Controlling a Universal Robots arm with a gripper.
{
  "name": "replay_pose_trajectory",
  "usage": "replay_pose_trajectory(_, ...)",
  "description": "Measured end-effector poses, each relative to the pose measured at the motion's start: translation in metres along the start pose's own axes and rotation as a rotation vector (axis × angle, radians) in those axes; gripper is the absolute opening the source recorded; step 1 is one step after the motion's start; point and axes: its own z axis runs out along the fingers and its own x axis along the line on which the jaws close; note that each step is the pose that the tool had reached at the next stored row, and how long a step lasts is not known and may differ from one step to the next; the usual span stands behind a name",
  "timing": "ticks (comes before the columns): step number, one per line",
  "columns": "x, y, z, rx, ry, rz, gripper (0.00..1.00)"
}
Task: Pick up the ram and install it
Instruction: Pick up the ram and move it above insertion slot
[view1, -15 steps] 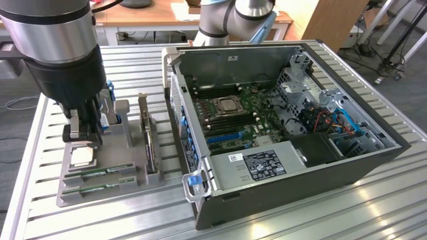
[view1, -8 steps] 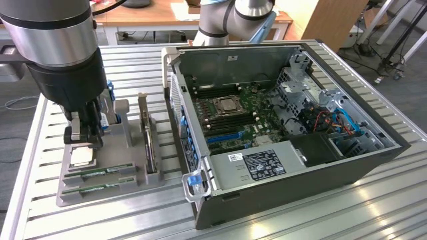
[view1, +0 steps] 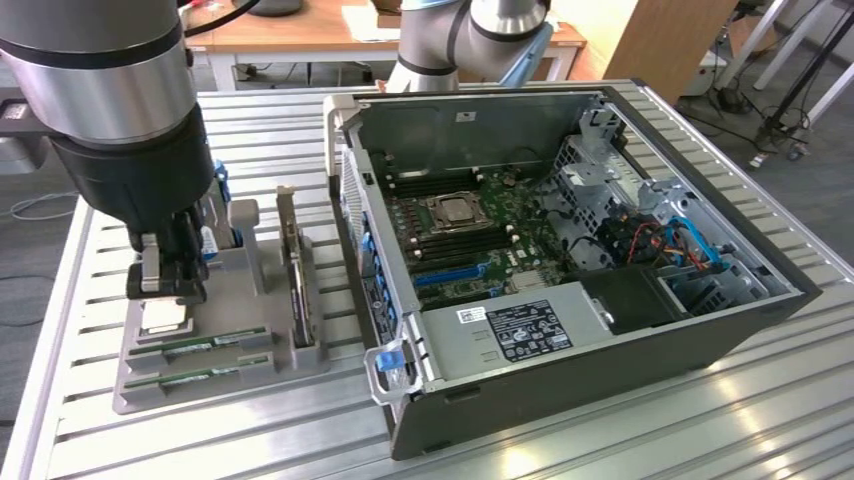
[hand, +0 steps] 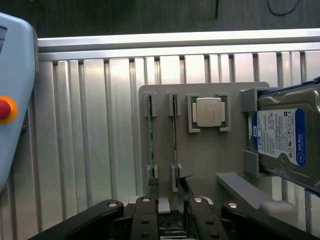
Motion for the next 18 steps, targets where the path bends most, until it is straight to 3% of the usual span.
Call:
replay_pose_trajectory(8, 0.004, -0.0003, 0.0003, 0.0001, -0.0001, 0.000, 0.30)
replay_pose_trajectory(18, 0.004, -0.0011, 0.0172, 0.0001, -0.0001, 0.000, 0.30)
